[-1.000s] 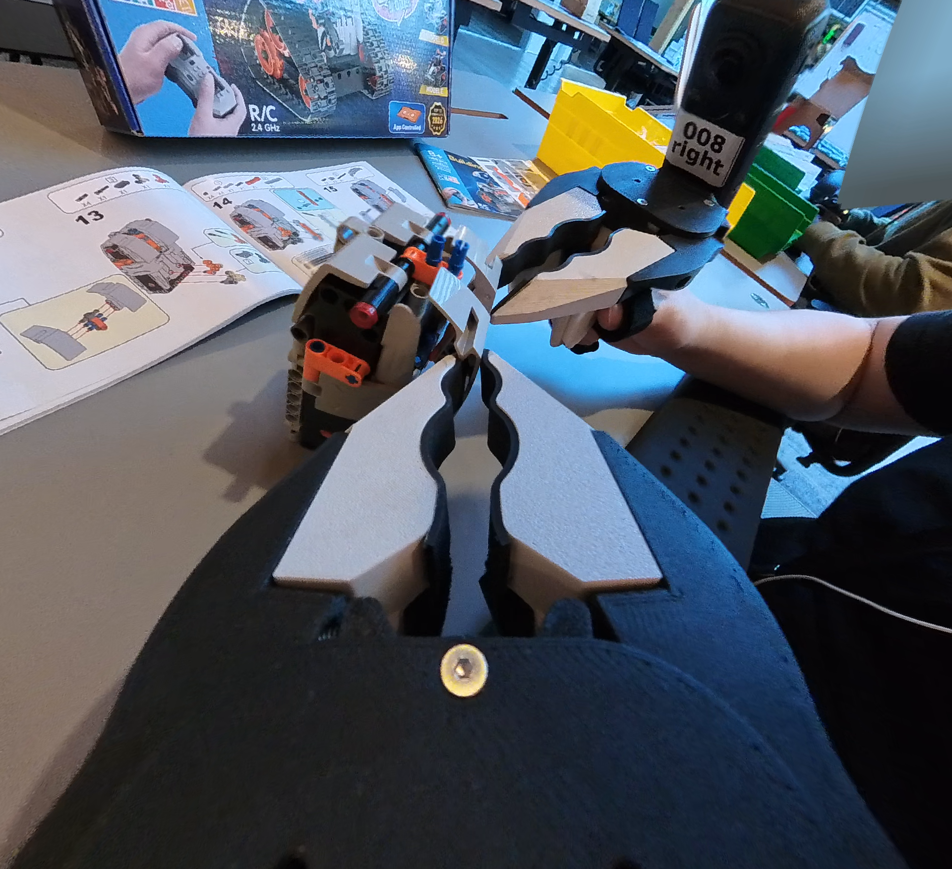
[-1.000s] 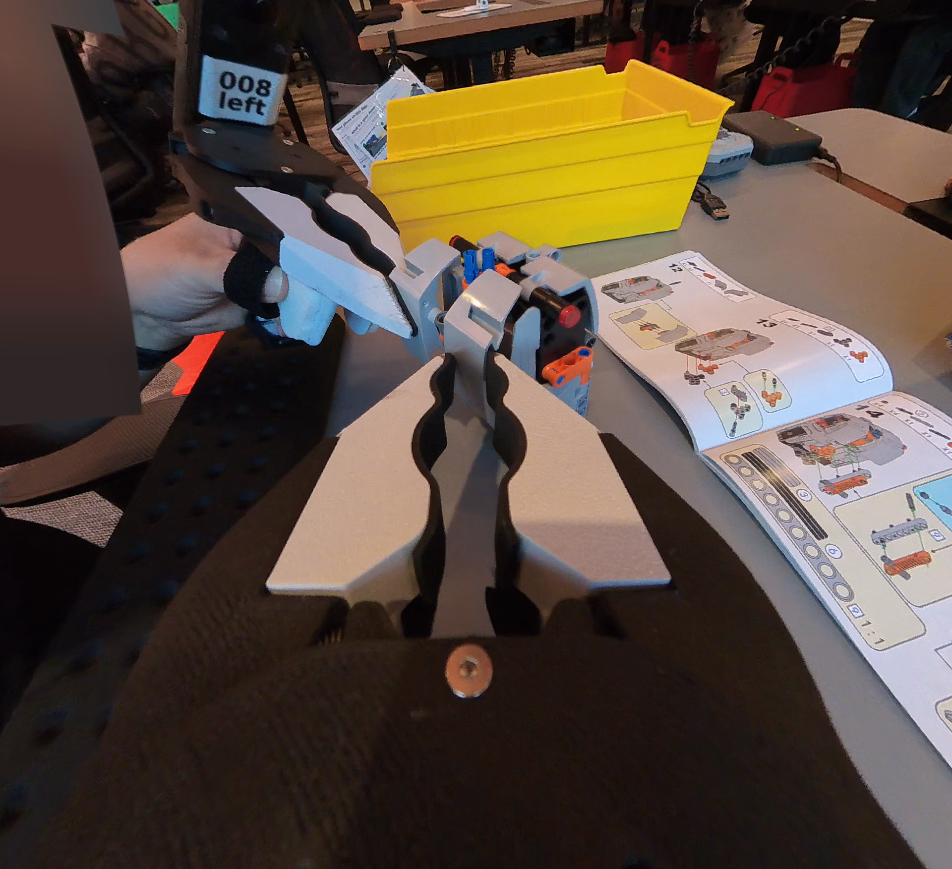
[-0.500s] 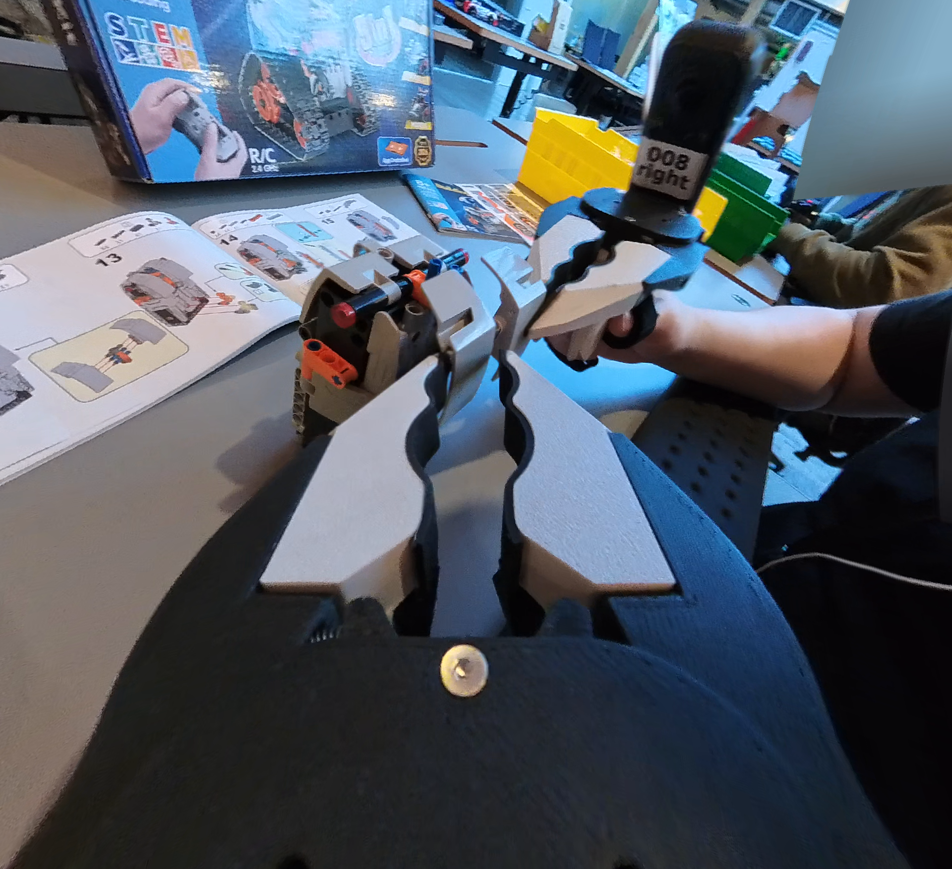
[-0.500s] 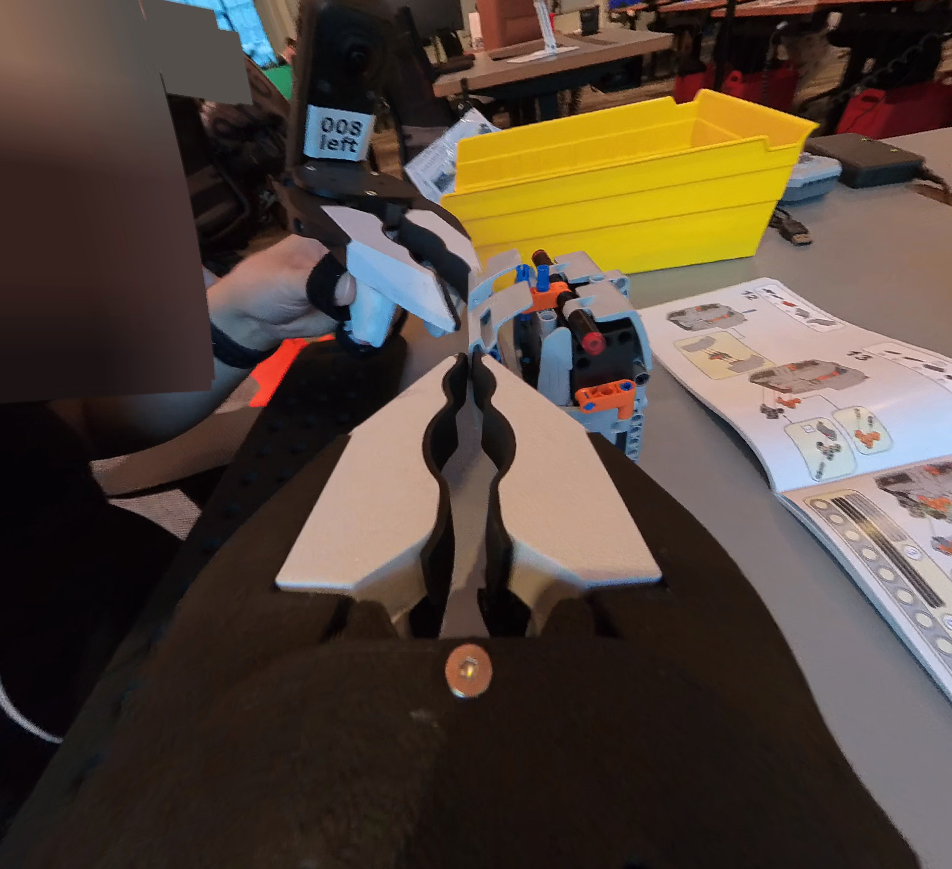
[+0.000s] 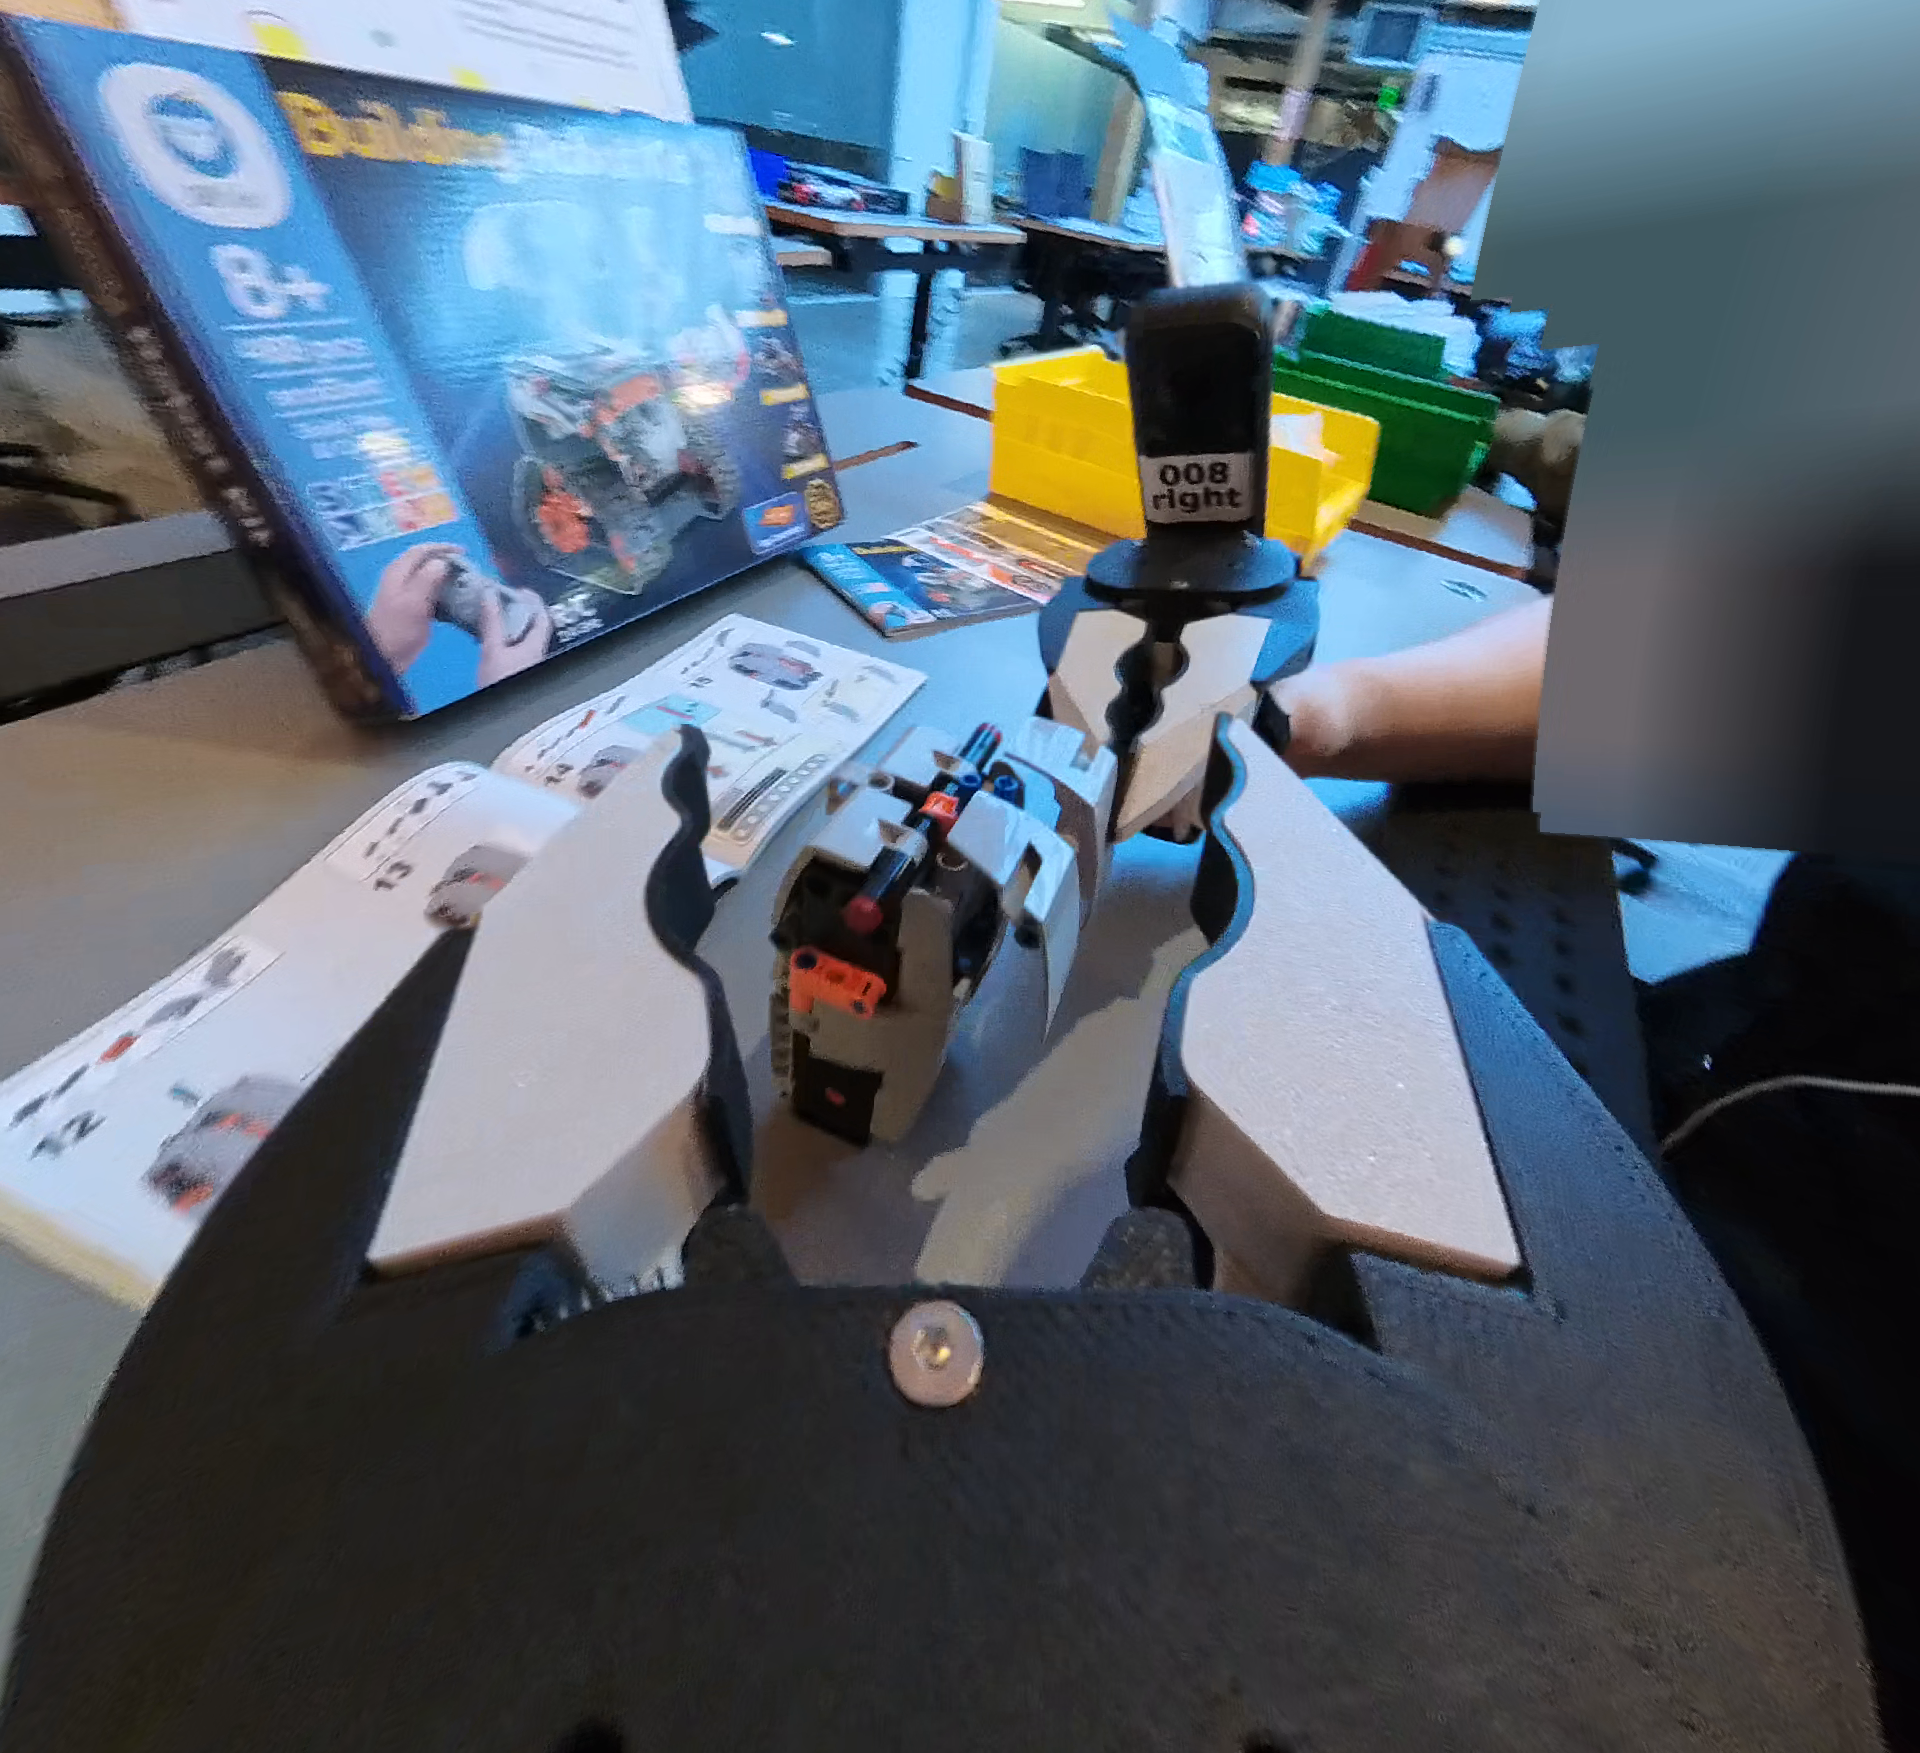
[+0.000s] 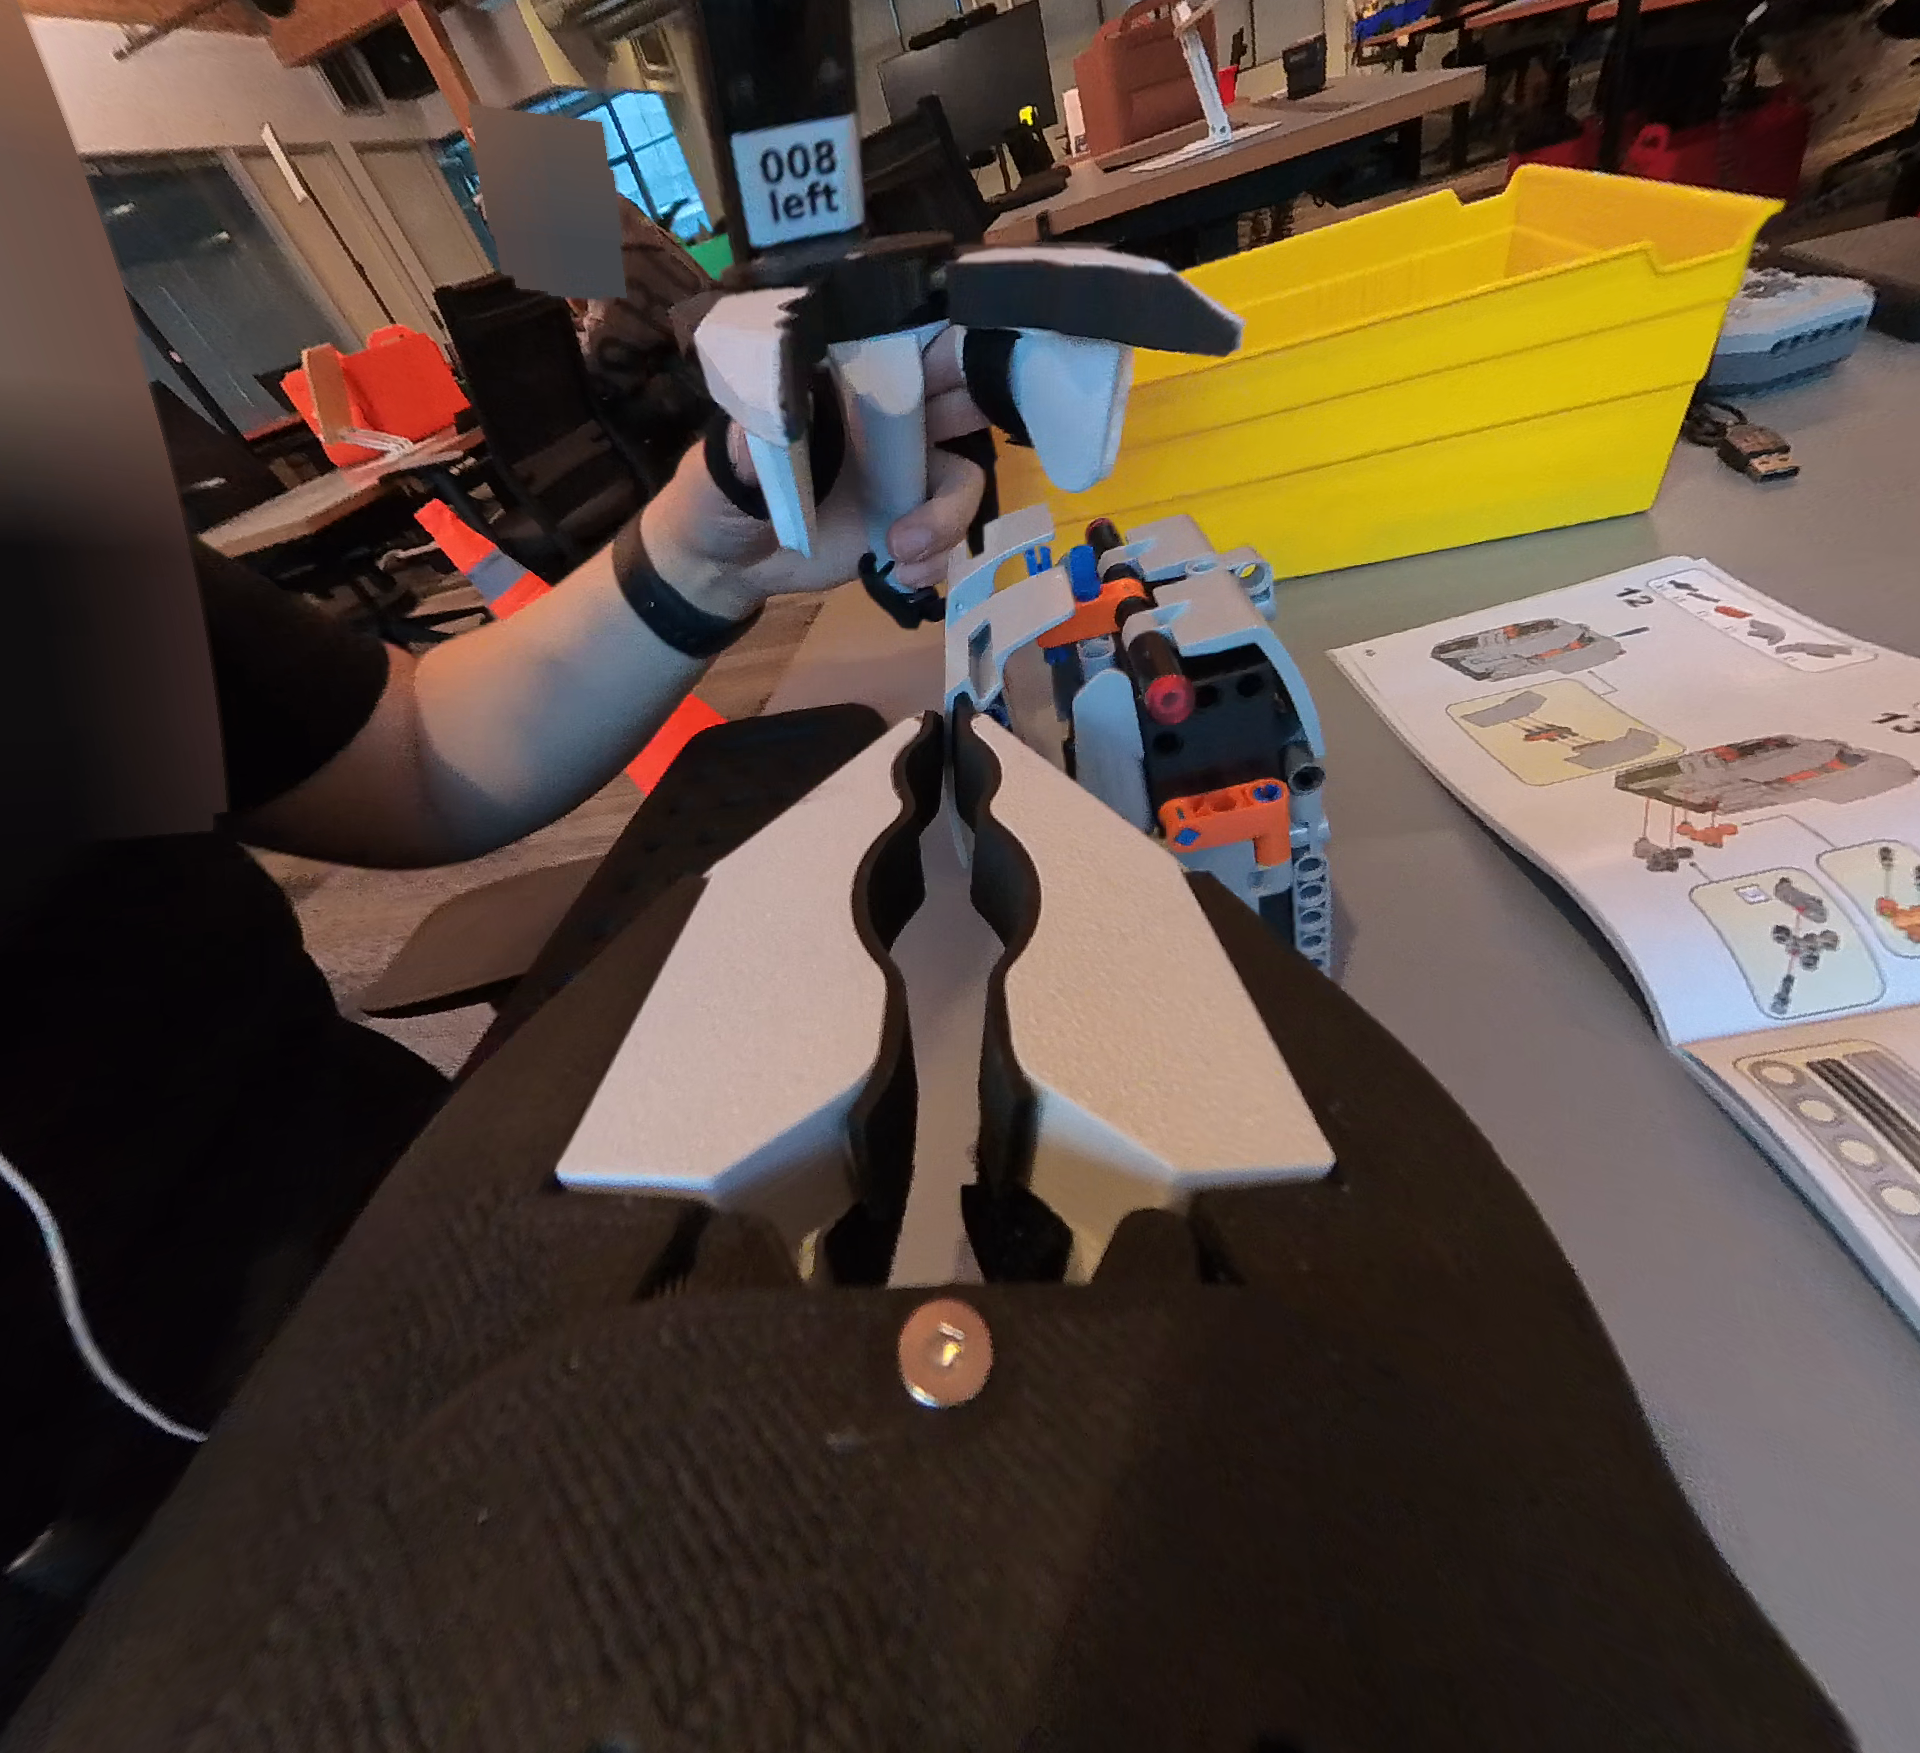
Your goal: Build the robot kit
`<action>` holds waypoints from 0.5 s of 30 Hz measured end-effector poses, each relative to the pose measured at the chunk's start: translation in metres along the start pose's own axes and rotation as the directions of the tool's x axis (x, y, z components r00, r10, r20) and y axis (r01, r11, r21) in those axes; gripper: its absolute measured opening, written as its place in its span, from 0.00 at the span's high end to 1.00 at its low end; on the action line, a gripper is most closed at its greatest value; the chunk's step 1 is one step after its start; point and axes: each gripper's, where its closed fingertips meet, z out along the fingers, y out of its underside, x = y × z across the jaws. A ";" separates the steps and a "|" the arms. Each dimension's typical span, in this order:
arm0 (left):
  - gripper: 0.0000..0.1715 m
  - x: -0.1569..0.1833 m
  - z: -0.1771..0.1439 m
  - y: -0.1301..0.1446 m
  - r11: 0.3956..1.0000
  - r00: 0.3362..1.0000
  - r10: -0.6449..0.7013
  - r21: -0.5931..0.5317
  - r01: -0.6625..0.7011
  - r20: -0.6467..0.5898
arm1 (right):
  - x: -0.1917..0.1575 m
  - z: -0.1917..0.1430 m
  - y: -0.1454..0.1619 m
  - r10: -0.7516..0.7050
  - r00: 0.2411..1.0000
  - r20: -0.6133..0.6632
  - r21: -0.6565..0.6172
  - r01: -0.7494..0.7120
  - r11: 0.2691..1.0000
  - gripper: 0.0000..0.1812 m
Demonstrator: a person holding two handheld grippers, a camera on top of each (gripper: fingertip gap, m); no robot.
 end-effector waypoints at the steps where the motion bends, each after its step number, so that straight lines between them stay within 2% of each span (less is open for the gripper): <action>1: 0.45 0.001 0.006 0.002 1.000 0.999 0.006 -0.026 -0.007 -0.035 | 0.001 0.001 0.000 -0.016 1.000 -0.008 -0.004 0.016 1.000 1.00; 5: 0.46 0.004 0.024 0.025 0.975 0.988 0.076 -0.195 -0.102 -0.136 | 0.004 0.001 0.003 -0.046 0.998 -0.032 -0.021 0.046 0.999 1.00; 8: 0.57 0.006 0.027 0.039 0.952 0.979 0.077 -0.277 -0.128 -0.187 | 0.006 0.000 0.003 -0.042 0.998 -0.042 -0.018 0.041 0.999 1.00; 11: 0.64 0.002 0.023 0.028 0.965 0.986 0.055 -0.246 -0.093 -0.155 | 0.007 0.000 0.004 -0.042 0.998 -0.045 -0.017 0.041 0.999 1.00; 13: 0.81 0.006 0.017 0.017 0.972 0.984 0.088 -0.203 -0.119 -0.157 | 0.006 -0.001 0.003 -0.044 0.998 -0.045 -0.014 0.043 0.999 1.00; 15: 0.89 0.011 0.014 0.016 0.964 0.977 0.144 -0.199 -0.174 -0.158 | 0.006 -0.001 0.003 -0.048 0.998 -0.046 -0.015 0.047 0.999 1.00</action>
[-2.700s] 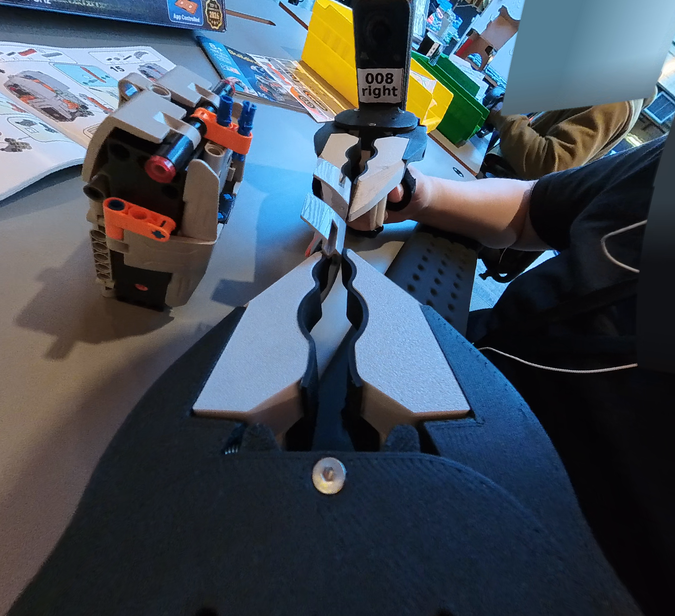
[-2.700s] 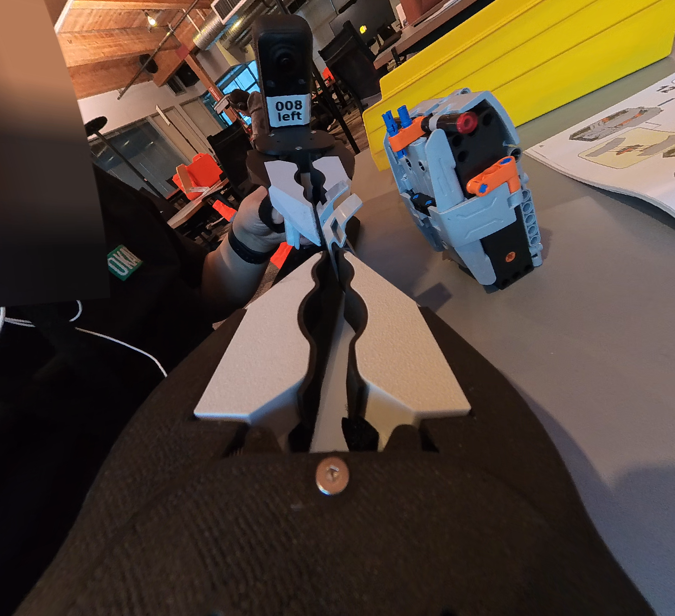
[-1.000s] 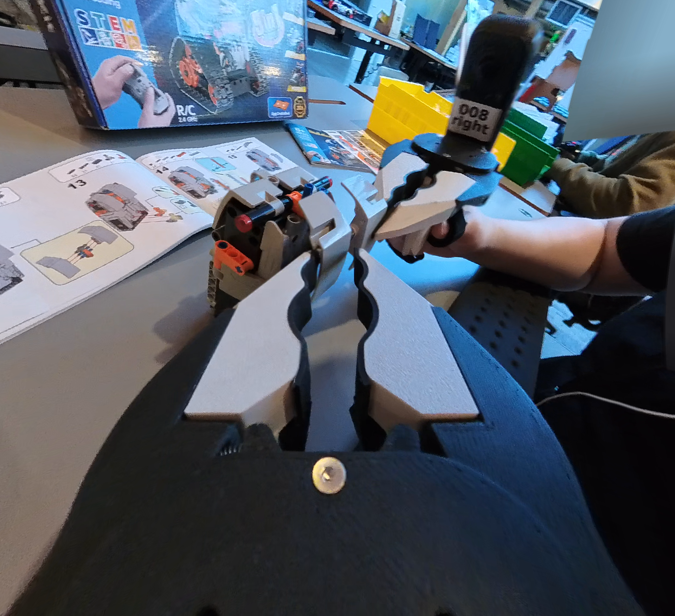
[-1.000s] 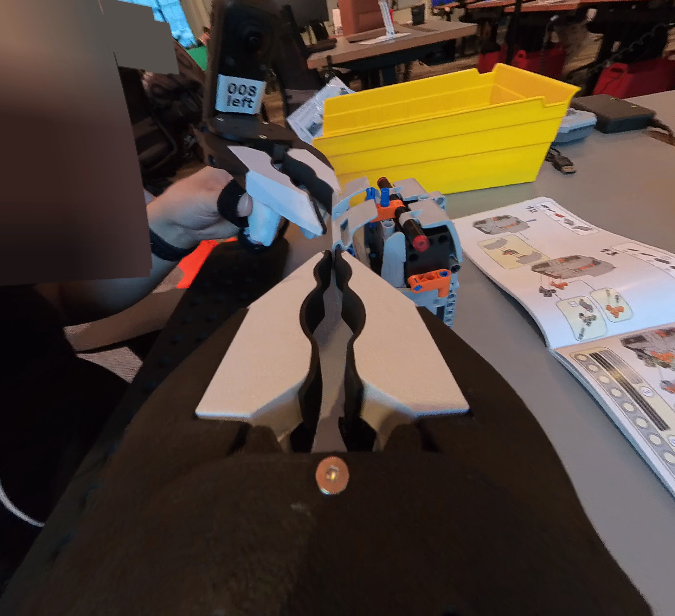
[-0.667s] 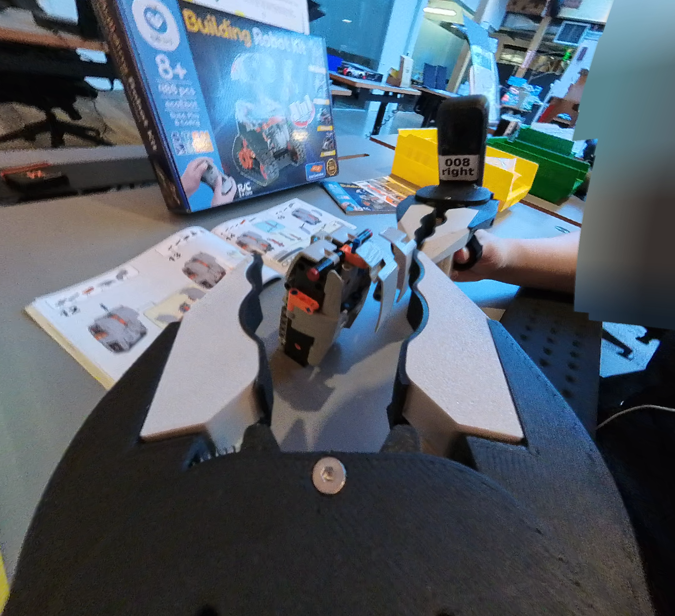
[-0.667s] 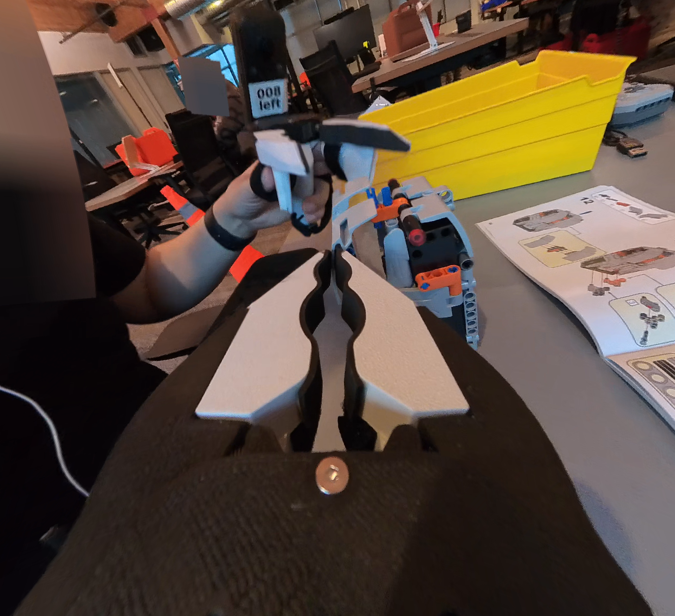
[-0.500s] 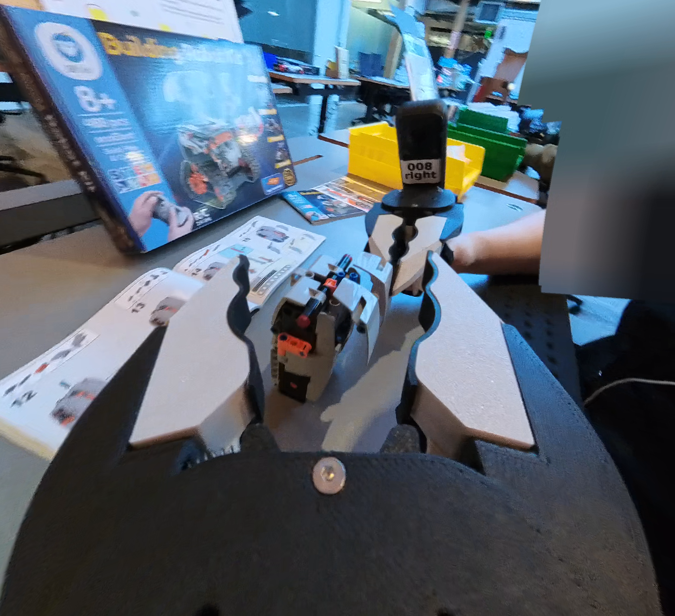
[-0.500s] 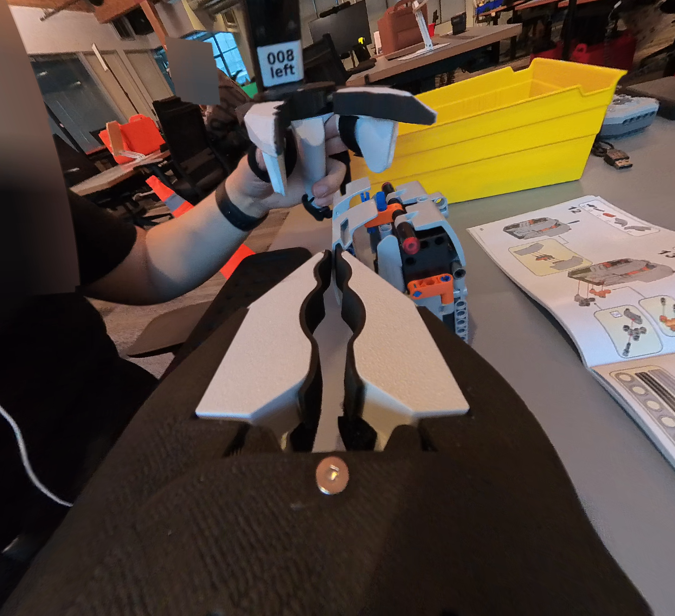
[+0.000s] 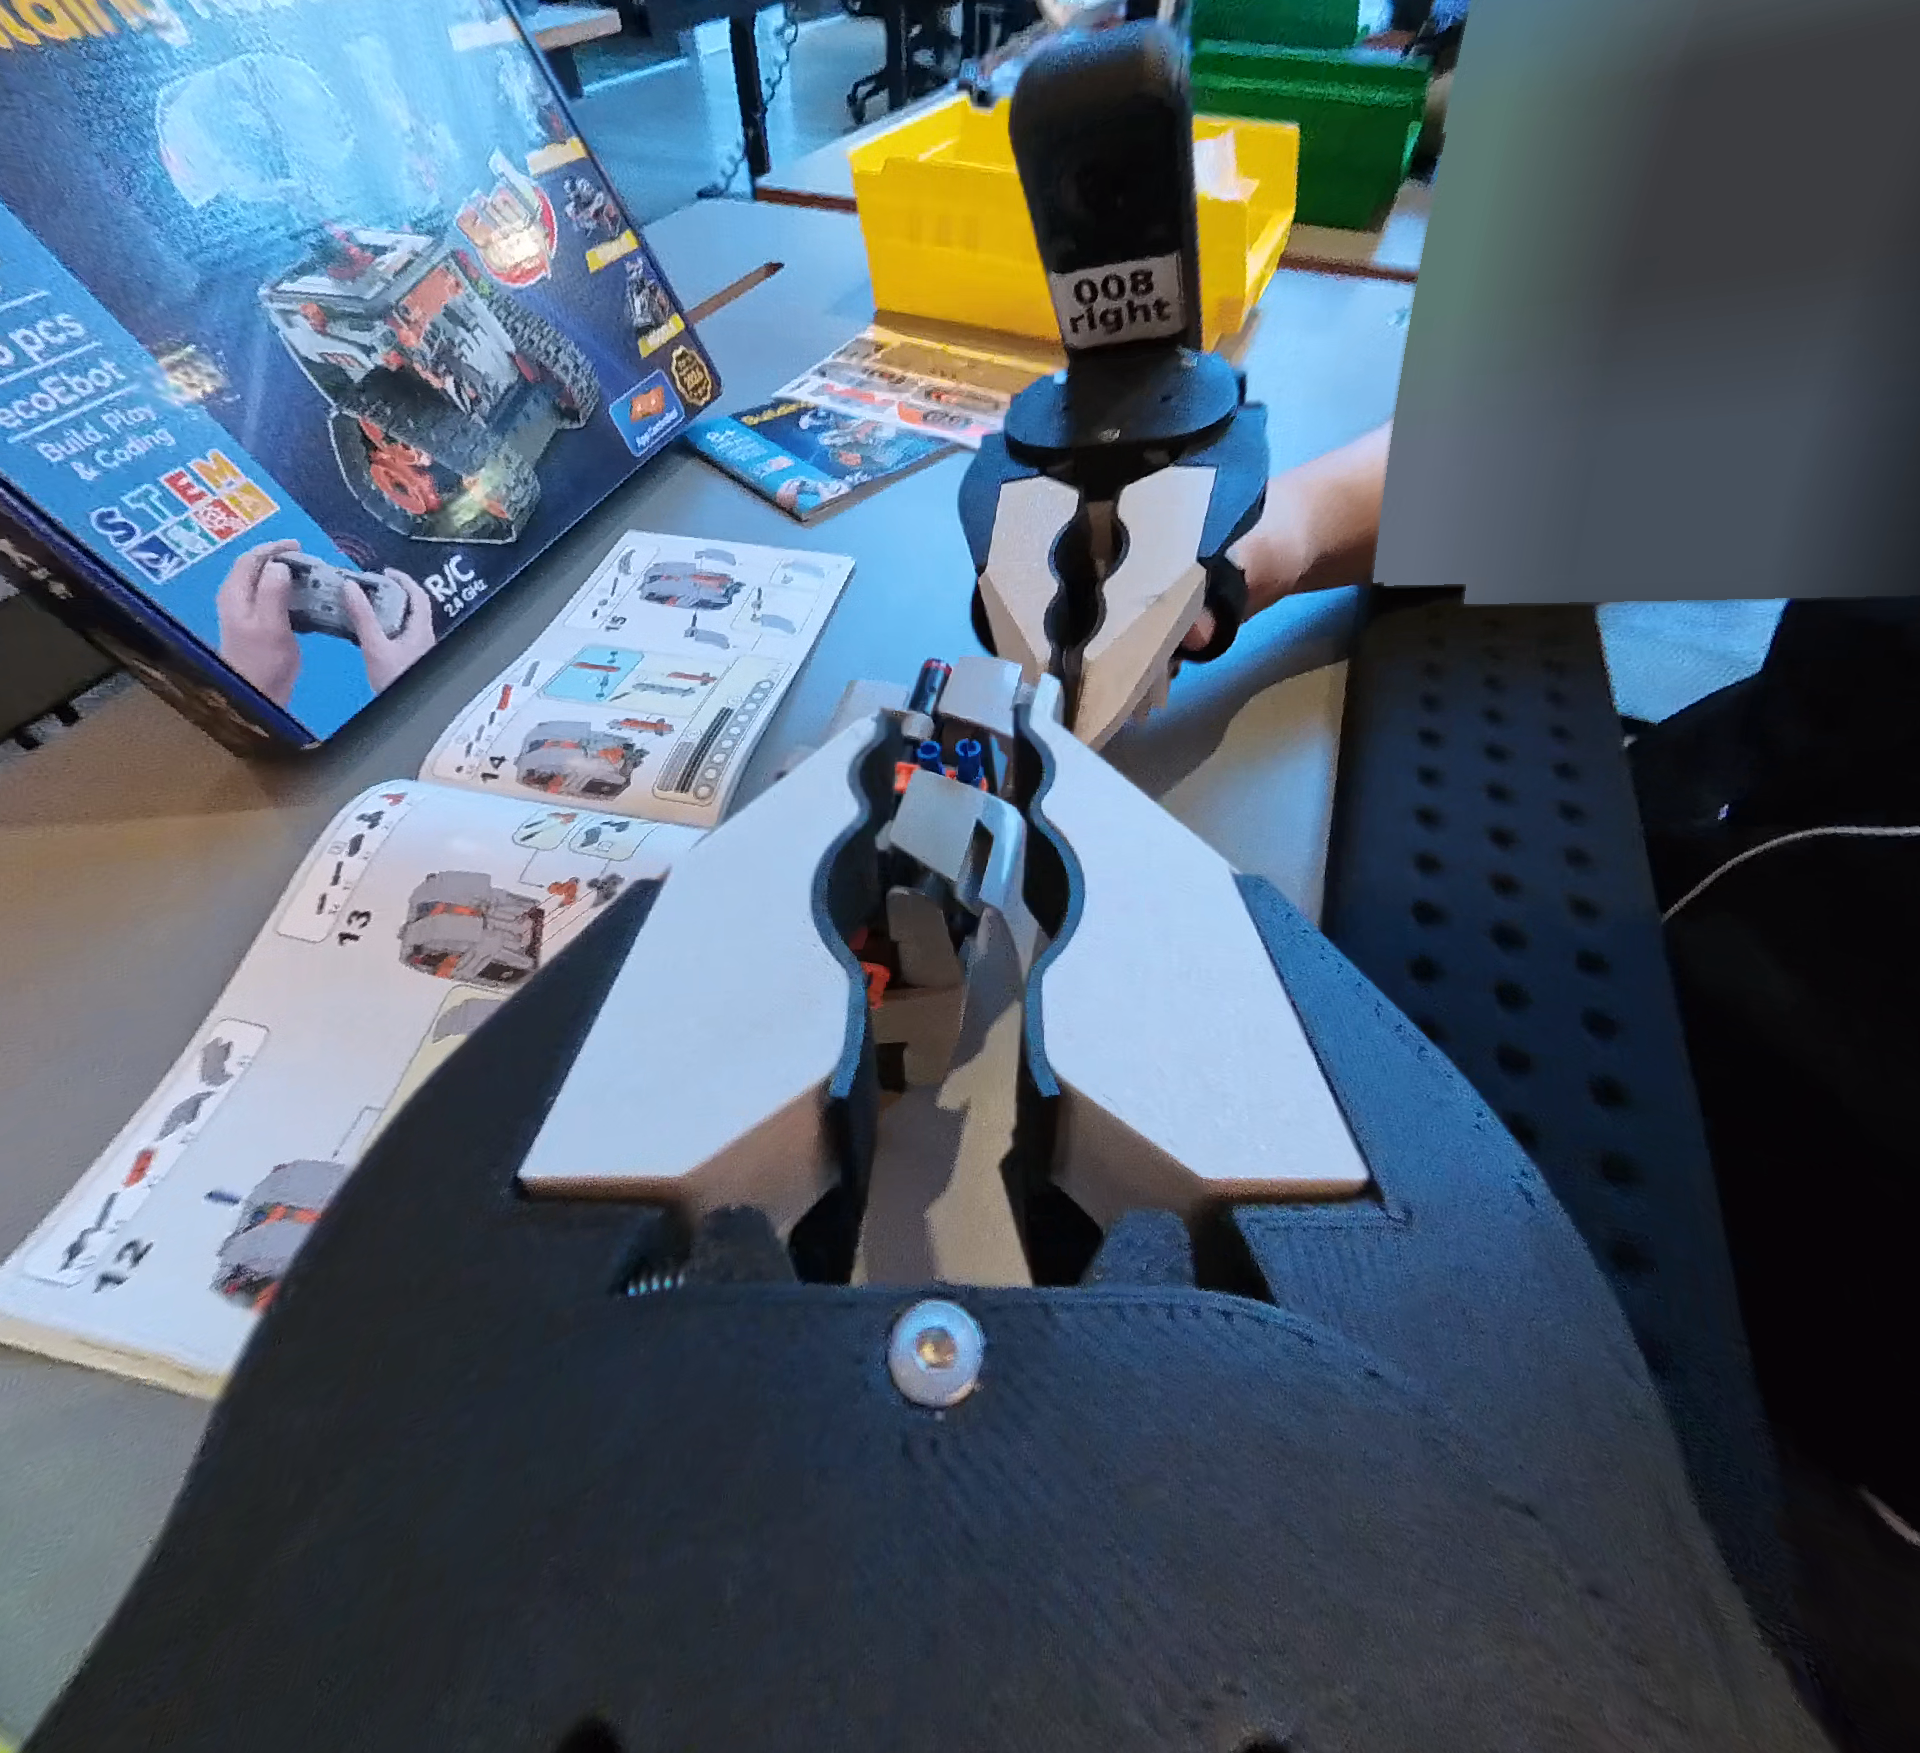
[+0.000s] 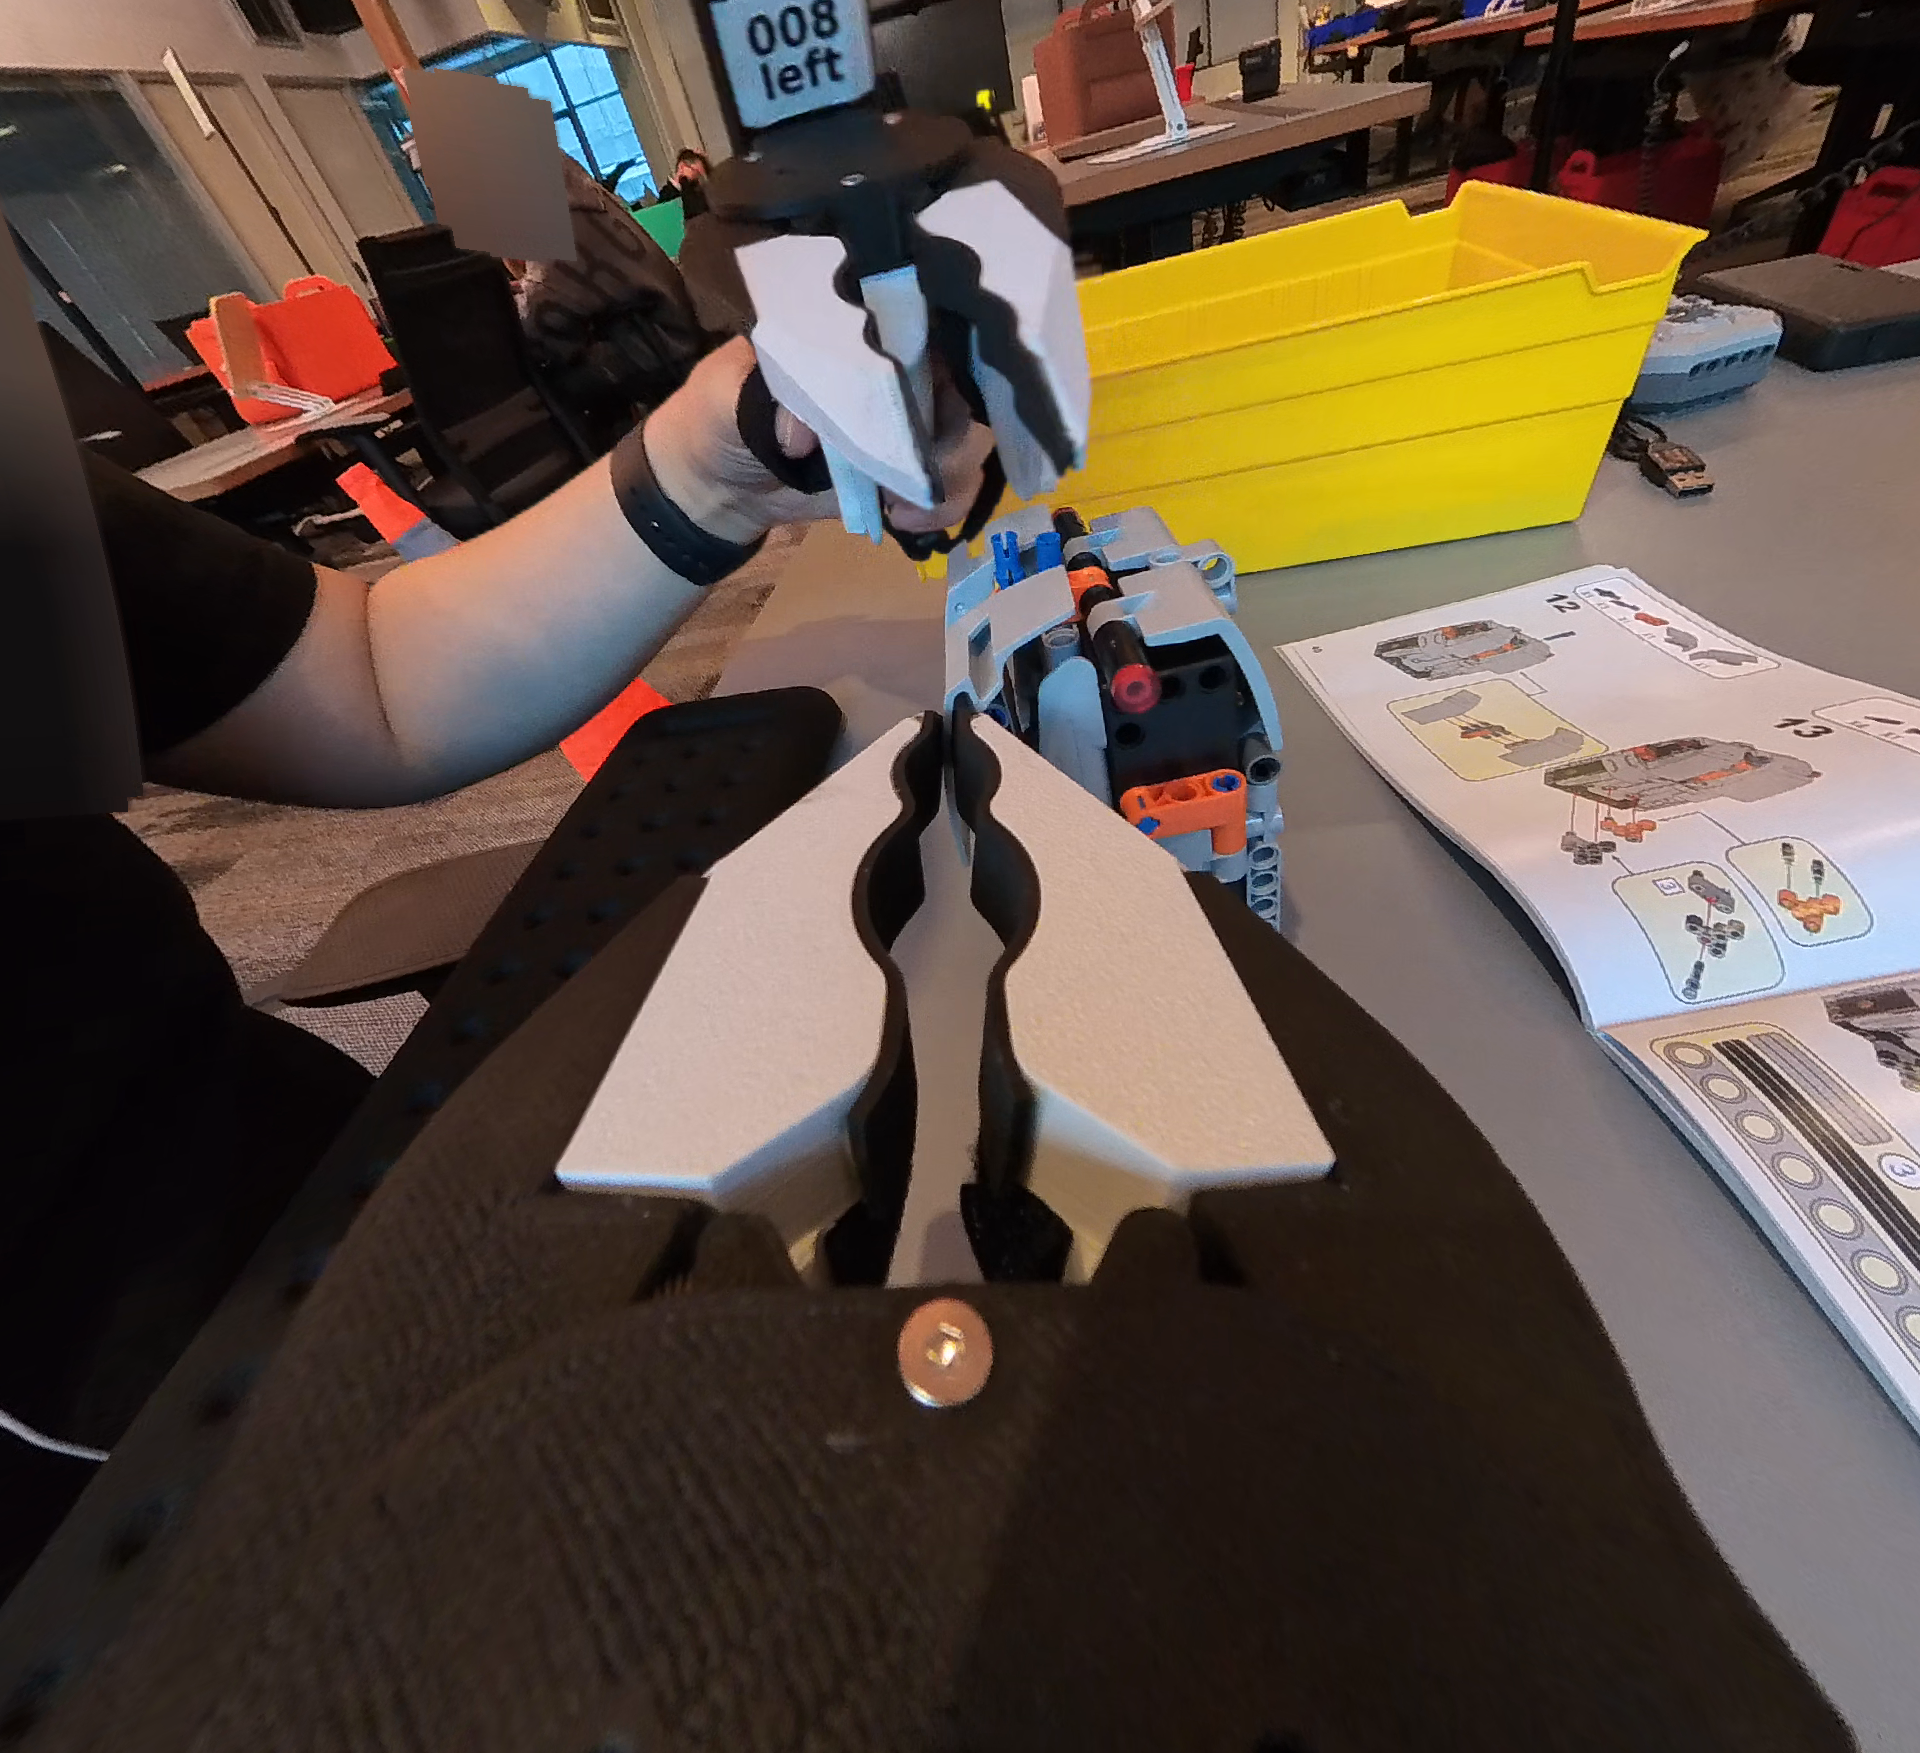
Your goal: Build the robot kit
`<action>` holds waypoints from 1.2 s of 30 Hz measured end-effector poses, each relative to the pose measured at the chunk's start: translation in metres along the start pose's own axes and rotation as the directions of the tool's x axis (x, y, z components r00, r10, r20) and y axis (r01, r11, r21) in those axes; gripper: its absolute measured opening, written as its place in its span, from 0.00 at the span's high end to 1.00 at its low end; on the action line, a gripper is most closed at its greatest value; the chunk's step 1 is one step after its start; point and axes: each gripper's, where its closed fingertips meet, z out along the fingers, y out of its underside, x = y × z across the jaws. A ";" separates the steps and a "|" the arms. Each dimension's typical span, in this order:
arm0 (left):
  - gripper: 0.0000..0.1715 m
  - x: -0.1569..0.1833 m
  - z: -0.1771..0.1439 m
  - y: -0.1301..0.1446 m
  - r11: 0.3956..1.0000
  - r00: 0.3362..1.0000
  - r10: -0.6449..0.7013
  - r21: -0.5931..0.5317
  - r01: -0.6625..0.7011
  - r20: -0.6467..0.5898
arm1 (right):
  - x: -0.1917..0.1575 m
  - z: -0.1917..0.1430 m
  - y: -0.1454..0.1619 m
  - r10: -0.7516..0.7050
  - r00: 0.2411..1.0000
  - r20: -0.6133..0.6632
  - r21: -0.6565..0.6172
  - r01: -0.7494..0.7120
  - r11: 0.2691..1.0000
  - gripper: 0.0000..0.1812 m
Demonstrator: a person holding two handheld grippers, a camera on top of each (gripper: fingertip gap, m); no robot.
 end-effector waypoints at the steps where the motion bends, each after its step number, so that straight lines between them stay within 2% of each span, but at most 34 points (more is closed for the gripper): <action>1: 0.89 0.001 0.001 0.003 1.000 1.000 0.017 -0.025 -0.017 0.009 | 0.000 0.000 0.000 0.000 1.000 0.000 -0.002 0.000 1.000 1.00; 7: 0.96 0.001 0.007 0.009 0.995 1.000 0.011 -0.102 -0.013 -0.018 | 0.000 0.000 0.002 -0.005 1.000 -0.004 -0.010 0.005 1.000 1.00; 11: 0.97 0.002 0.007 0.008 0.988 0.999 0.049 -0.148 -0.049 -0.003 | 0.001 -0.001 0.002 -0.003 1.000 -0.007 -0.009 0.002 1.000 1.00; 19: 0.98 0.002 0.011 0.007 0.988 0.999 0.037 -0.147 -0.037 -0.004 | 0.003 -0.001 0.002 0.021 1.000 -0.004 -0.006 -0.021 1.000 1.00; 20: 0.97 0.001 0.009 0.007 0.990 0.999 0.032 -0.137 -0.032 -0.001 | 0.003 -0.001 0.002 0.026 1.000 -0.006 -0.007 -0.026 1.000 1.00; 21: 0.86 -0.003 0.007 0.006 0.992 1.000 0.024 -0.121 -0.022 0.019 | 0.003 -0.001 0.002 0.036 0.999 -0.004 -0.010 -0.036 0.999 1.00; 22: 0.71 -0.009 0.006 0.005 0.994 0.998 0.009 -0.105 -0.003 0.057 | 0.003 -0.001 0.003 0.046 0.999 -0.001 -0.011 -0.046 0.999 1.00; 23: 0.61 -0.015 0.004 0.005 0.996 0.996 -0.006 -0.092 0.014 0.087 | 0.003 0.000 0.003 0.052 0.999 0.000 -0.010 -0.052 0.999 1.00; 25: 0.54 -0.018 0.004 0.009 0.996 0.995 -0.048 -0.072 0.054 0.085 | 0.003 0.000 0.003 0.067 0.998 0.004 -0.009 -0.067 0.998 1.00; 30: 0.60 -0.014 0.009 0.022 0.981 0.981 -0.192 -0.037 0.192 0.001 | 0.004 0.002 0.003 0.165 0.986 0.018 -0.007 -0.165 0.986 1.00; 33: 0.61 -0.017 0.003 0.028 0.976 0.976 -0.217 -0.024 0.218 0.033 | 0.003 0.002 0.002 0.215 0.976 0.027 0.000 -0.215 0.977 1.00; 36: 0.71 -0.015 -0.009 0.024 0.961 0.961 -0.271 0.067 0.268 0.047 | 0.002 0.003 0.003 0.225 0.974 0.024 -0.008 -0.224 0.974 1.00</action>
